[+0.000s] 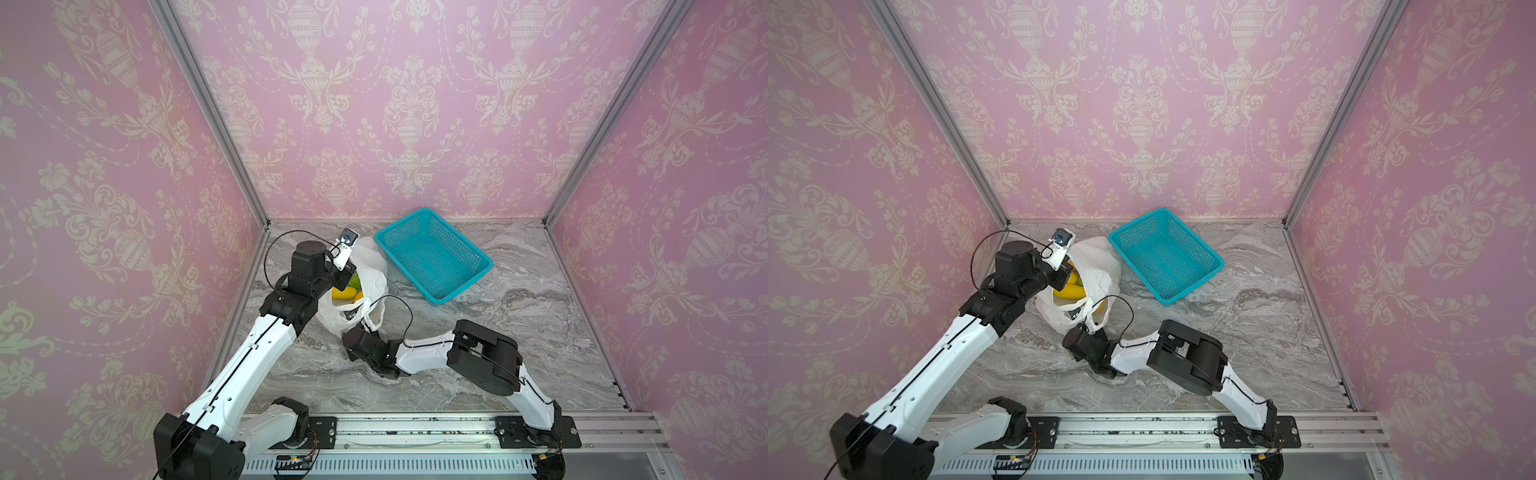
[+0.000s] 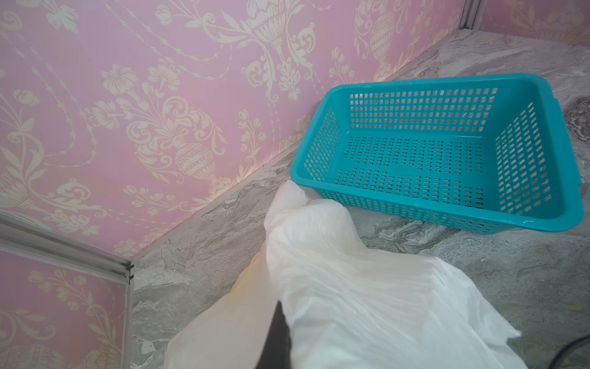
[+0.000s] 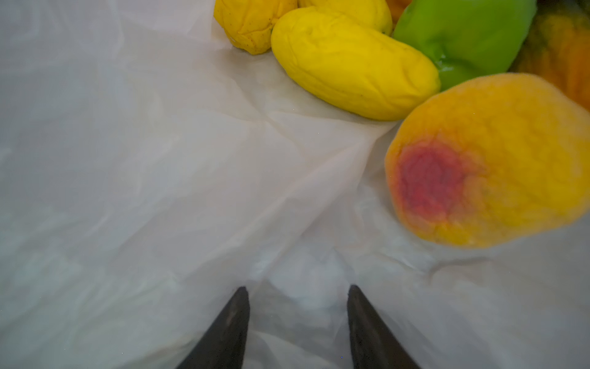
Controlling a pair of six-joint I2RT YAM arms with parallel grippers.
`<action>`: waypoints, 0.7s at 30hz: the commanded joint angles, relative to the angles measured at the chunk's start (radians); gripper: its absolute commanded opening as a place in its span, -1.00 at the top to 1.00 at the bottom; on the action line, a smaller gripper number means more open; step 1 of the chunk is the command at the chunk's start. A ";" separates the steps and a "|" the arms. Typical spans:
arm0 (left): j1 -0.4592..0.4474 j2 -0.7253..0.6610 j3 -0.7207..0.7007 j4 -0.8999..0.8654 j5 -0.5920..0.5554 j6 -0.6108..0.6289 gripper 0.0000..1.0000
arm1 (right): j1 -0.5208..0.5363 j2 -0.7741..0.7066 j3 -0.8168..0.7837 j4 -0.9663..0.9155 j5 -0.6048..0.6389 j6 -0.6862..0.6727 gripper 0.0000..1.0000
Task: Untie the knot of the plastic bag and take out the fruit
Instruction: Open the plastic bag at the top-left of the table, then pick up the fruit from the plastic bag.
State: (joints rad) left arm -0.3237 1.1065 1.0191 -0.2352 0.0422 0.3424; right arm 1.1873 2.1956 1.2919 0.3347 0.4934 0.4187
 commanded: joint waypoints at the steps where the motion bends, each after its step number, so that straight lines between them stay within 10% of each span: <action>1: 0.008 -0.022 -0.009 0.042 -0.006 0.017 1.00 | -0.005 -0.107 -0.029 -0.003 0.062 -0.021 -0.05; 11: 0.008 -0.023 -0.010 0.041 0.018 0.019 1.00 | -0.115 -0.060 0.233 -0.306 0.030 -0.020 -0.09; 21: 0.007 -0.022 -0.008 0.042 0.024 0.017 1.00 | -0.176 0.060 0.365 -0.432 0.013 -0.006 -0.58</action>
State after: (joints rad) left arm -0.3237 1.1011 1.0161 -0.2234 0.0452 0.3424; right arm 1.0191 2.2475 1.6386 -0.0040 0.4725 0.3958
